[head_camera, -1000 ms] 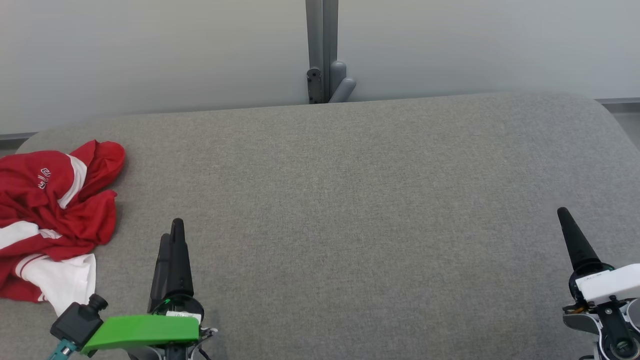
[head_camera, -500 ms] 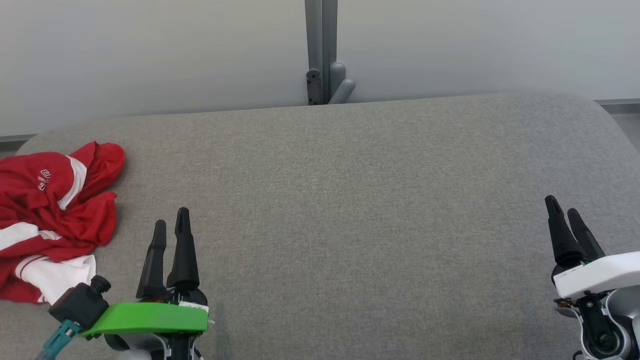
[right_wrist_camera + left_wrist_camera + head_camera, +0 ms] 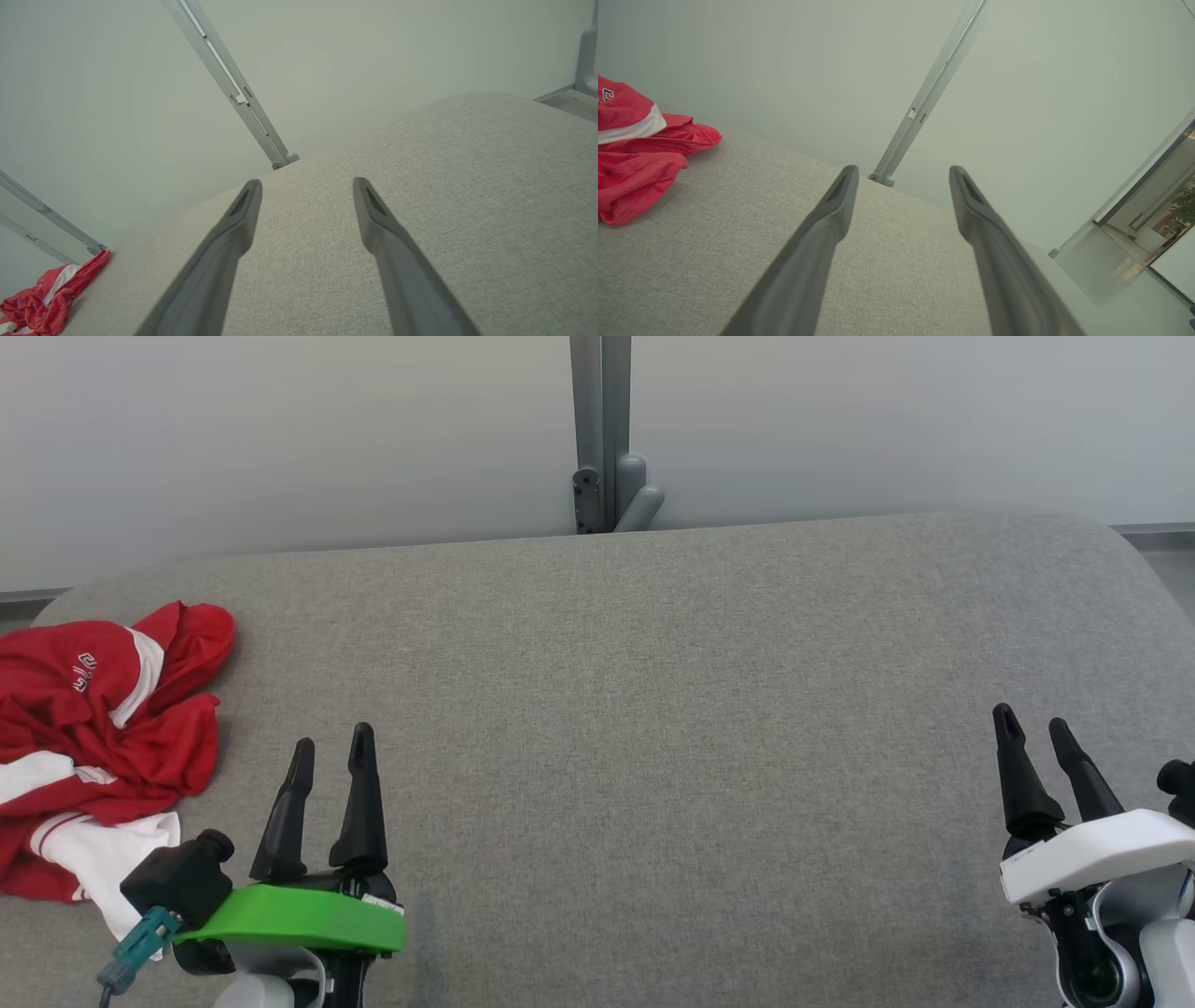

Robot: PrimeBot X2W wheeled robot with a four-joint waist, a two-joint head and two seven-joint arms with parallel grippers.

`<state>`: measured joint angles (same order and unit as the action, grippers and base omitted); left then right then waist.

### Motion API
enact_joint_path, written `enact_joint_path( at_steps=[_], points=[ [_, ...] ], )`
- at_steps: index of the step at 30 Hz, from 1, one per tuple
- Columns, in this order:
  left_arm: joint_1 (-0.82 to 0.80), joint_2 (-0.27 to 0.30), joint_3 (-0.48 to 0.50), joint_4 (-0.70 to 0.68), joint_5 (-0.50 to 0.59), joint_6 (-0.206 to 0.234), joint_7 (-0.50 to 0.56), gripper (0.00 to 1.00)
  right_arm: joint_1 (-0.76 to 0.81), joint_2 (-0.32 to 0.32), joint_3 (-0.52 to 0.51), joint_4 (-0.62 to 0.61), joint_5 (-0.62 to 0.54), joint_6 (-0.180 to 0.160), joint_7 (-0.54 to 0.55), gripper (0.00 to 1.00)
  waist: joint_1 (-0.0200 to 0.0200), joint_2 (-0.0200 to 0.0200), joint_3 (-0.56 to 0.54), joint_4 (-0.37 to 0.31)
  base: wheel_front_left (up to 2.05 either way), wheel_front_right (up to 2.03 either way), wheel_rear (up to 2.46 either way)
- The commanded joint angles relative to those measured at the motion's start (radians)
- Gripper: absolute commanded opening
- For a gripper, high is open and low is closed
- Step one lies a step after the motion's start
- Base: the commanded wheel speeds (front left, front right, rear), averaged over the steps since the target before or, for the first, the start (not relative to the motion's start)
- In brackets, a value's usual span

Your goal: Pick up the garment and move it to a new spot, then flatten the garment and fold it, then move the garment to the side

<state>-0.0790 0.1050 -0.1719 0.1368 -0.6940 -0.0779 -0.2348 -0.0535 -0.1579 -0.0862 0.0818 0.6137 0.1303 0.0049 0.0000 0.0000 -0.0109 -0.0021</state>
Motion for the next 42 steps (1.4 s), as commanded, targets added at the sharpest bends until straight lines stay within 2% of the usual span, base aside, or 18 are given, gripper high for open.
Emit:
enact_joint_path(
  at_steps=[1,24,42],
  points=[
    [-0.029,0.007,-0.003,-0.003,0.027,0.004,0.001,1.0,-0.024,-0.01,0.007,-0.005,-0.028,0.0,-0.013,1.0,0.0,0.0,0.0,0.0,0.0,0.0,0.0],
    [-0.052,0.031,-0.013,0.088,0.25,0.052,0.016,1.0,-0.025,-0.002,0.062,0.079,-0.281,0.0,-0.127,1.0,0.0,0.0,-0.007,0.0,0.0,0.0,0.0],
    [-0.071,0.044,-0.027,0.146,0.37,0.069,0.022,1.0,-0.019,0.003,0.072,0.104,-0.4,0.0,-0.191,1.0,0.0,0.0,-0.011,0.0,0.0,0.0,0.0]
  ],
)
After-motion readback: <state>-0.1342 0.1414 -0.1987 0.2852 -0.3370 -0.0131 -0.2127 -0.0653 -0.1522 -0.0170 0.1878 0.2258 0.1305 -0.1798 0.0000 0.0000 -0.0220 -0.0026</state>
